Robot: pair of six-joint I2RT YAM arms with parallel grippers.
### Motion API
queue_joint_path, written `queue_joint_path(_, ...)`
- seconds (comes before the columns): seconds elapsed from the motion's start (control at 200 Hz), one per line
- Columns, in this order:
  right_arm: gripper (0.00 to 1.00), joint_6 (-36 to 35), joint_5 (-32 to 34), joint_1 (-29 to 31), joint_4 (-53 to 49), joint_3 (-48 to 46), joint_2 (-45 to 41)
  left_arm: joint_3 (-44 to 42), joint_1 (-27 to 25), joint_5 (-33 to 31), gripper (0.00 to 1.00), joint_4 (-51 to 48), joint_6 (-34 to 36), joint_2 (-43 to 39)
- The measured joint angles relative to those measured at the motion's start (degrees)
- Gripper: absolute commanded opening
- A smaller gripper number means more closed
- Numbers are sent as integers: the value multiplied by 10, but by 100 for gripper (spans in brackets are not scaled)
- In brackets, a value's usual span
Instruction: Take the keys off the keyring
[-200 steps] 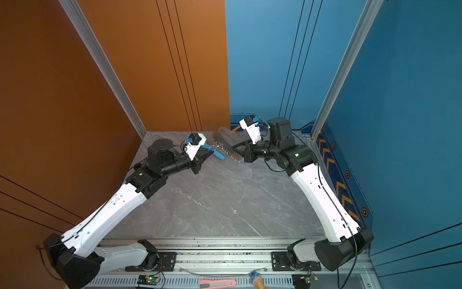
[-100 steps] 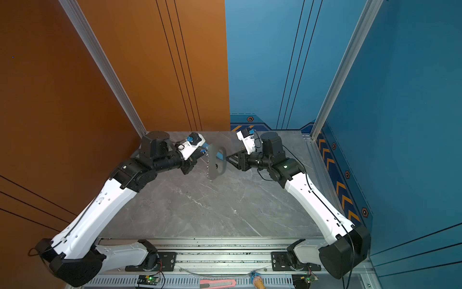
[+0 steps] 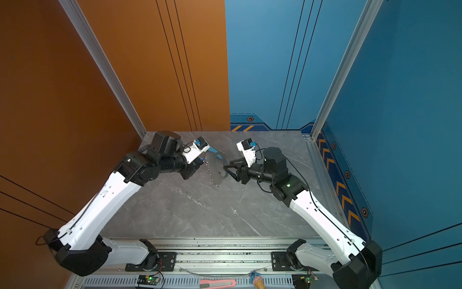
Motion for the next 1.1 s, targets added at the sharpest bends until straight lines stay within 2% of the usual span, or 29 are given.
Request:
queue_joint_path(0.205,34,-54,67,82,97,-54,-26,44,-19,-23,0,-64,-45,33)
queue_joint_path(0.34,32,-90,73,109,138,-59,2,61,-34,-25,0,-101,-65,44)
queue_joint_path(0.516,29,-129,70,107,181,-61,50,67,-48,-25,0,-130,-74,42)
queue_joint_path(0.731,27,-161,35,89,204,-61,79,67,-51,-17,0,-145,-71,25)
queue_joint_path(1.096,28,-186,-42,78,205,-51,123,67,-51,-3,0,-147,-12,13)
